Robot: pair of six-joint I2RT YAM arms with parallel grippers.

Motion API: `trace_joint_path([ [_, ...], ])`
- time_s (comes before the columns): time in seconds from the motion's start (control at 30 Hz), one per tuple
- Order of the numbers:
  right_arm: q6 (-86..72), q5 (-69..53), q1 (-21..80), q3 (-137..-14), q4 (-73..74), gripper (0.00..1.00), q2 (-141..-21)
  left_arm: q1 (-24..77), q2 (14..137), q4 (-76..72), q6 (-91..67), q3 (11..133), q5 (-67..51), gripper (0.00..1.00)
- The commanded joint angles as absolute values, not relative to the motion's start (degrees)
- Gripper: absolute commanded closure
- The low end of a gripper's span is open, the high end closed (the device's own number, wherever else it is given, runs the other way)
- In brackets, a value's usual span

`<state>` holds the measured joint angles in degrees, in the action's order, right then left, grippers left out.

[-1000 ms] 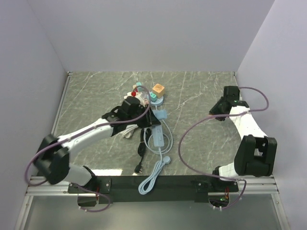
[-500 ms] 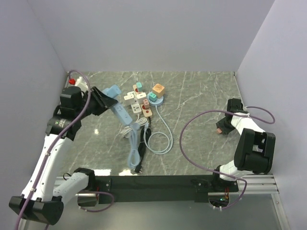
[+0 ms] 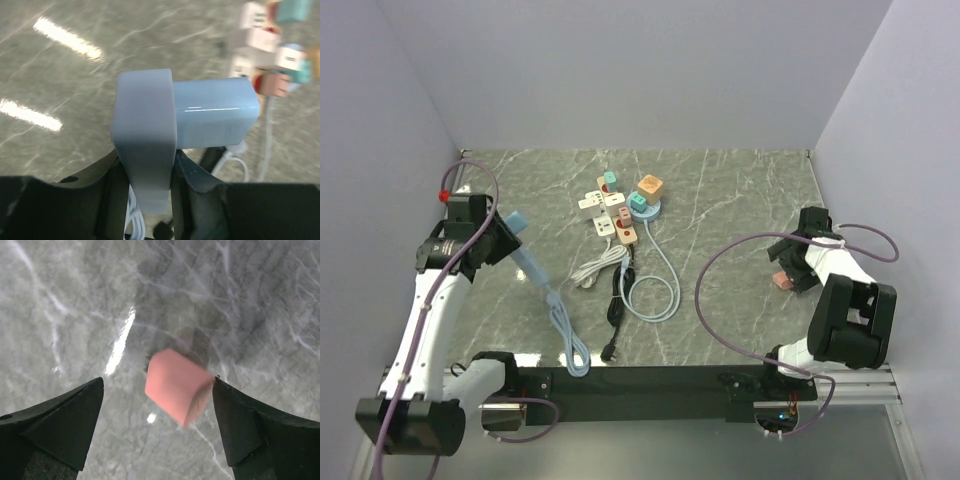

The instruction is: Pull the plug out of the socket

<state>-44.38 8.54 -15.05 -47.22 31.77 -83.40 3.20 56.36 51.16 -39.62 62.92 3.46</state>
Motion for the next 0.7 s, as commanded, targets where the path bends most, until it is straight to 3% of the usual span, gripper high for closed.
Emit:
trace_joint_path([
  [0.0,-44.0,7.1,-15.5,-49.0,33.4,0.04,-78.1,-1.5,56.7,45.6,-36.4,59.4,0.4,1.0],
  [0.27,-39.5,1.4,-12.3,-57.7,38.7,0.02,-70.9,-5.9,62.5,37.5,-29.4,55.1,-9.7,0.99],
  [0.33,-35.4,-4.2,-9.3,-59.0,39.2,0.02,-71.5,-5.8,63.8,35.3,-28.4,53.6,-14.9,0.99],
  [0.4,-31.8,-17.2,-6.6,-57.8,34.6,0.02,-71.4,-5.8,64.6,33.6,-27.3,51.6,-21.8,0.99],
  [0.67,-26.2,-37.2,18.6,-61.6,22.3,0.06,-75.5,3.3,68.7,32.3,-21.7,51.1,-32.7,0.99],
])
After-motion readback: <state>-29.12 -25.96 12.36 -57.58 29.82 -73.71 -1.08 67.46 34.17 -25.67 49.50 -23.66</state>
